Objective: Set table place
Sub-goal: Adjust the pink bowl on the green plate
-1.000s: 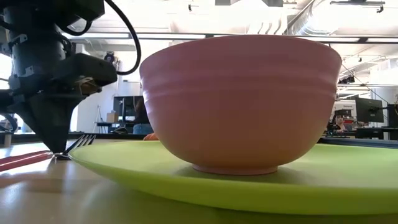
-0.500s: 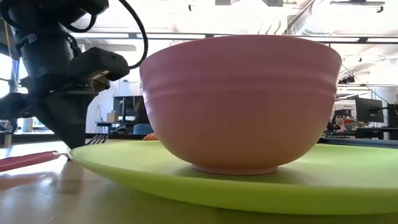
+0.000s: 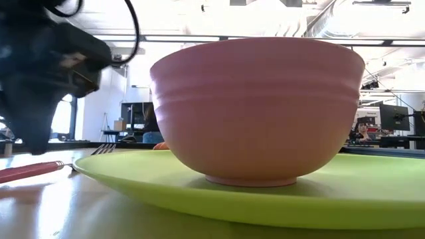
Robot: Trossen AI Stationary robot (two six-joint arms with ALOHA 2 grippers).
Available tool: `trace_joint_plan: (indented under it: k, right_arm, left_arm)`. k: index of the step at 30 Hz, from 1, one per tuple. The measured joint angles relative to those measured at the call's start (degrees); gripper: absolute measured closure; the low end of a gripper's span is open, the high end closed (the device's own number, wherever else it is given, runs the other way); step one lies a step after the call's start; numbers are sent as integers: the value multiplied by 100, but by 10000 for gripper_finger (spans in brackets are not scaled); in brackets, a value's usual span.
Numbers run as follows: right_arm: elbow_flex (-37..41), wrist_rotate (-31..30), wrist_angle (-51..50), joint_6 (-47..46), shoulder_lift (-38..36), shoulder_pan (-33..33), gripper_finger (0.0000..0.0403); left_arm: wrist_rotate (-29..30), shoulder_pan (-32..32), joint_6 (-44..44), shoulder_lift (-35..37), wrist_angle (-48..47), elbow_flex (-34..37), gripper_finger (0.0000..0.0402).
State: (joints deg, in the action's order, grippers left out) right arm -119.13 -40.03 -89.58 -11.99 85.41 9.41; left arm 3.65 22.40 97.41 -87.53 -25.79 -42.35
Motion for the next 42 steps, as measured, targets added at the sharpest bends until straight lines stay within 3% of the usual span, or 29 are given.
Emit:
trace_joint_plan:
  k: [8,11,14,16,27,38,42]
  right_arm:
    - [-7,91,-43,-324,139,5,284]
    - [-7,574,-40,-464,411,48,318]
    - [-7,1080,-6,-513,801,136,379]
    - [-4,1311,108,-498,1112,212,394]
    - [2,2019,1140,-688,2790,734,403]
    - [0,3210,2057,-942,3859,1086,403]
    - [0,3357,1992,-1244,4158,1325,403]
  left_arm:
    - [539,338,311,350,-227,-70,402]
    - [814,151,74,707,-1104,-258,402]
    - [1066,-138,-398,1148,-2018,-540,402]
    - [1264,-352,-770,1403,-2512,-712,402]
    - [2427,-1205,-3106,2567,-3889,-1627,402]
    - [2485,-1189,-3337,2809,-4483,-1760,402]
    - [2365,-1189,-3391,2750,-4464,-1757,402]
